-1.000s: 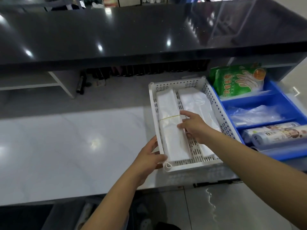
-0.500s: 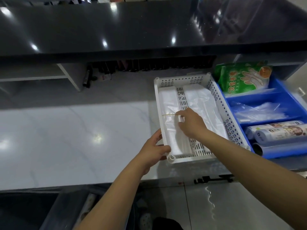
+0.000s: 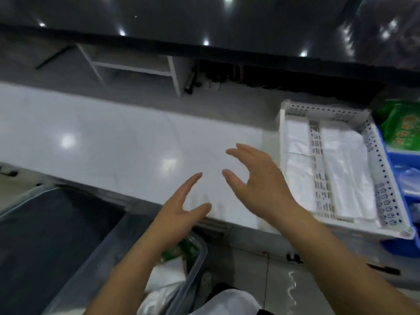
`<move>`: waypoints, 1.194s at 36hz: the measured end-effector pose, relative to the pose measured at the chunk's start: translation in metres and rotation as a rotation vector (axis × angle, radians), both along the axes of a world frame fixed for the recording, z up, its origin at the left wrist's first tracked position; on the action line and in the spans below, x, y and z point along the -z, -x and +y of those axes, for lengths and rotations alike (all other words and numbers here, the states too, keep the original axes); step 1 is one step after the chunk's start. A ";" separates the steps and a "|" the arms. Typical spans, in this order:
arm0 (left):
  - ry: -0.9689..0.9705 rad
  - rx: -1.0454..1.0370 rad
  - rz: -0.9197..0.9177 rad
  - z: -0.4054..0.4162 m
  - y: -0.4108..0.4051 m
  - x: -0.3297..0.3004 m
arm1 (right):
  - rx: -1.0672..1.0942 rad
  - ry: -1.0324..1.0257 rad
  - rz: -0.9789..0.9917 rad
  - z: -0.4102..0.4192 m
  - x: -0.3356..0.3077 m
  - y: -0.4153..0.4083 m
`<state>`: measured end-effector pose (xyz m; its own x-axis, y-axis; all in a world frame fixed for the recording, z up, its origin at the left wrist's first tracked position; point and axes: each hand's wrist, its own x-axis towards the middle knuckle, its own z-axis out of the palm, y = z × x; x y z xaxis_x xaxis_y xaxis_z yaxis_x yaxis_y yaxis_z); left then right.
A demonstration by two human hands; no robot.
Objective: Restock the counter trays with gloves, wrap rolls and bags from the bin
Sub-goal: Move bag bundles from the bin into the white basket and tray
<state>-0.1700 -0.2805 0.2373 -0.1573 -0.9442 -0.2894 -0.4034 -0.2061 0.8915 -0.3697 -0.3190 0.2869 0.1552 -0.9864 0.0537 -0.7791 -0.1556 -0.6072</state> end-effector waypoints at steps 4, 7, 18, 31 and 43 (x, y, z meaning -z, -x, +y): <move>0.156 -0.318 -0.117 0.066 -0.063 0.020 | -0.289 -0.034 -0.047 0.040 0.032 -0.078; 0.061 -0.407 -0.278 0.115 -0.100 0.049 | -0.475 -0.164 0.077 0.067 0.081 -0.121; -0.456 -0.423 -0.210 0.232 -0.152 0.176 | -0.745 -0.597 0.629 0.116 0.247 -0.156; -0.666 -0.215 -0.258 0.220 -0.200 0.344 | -0.787 -0.830 0.685 0.149 0.352 -0.221; -0.925 -1.510 0.811 0.194 -0.209 0.440 | -0.565 -0.806 0.683 0.118 0.466 -0.298</move>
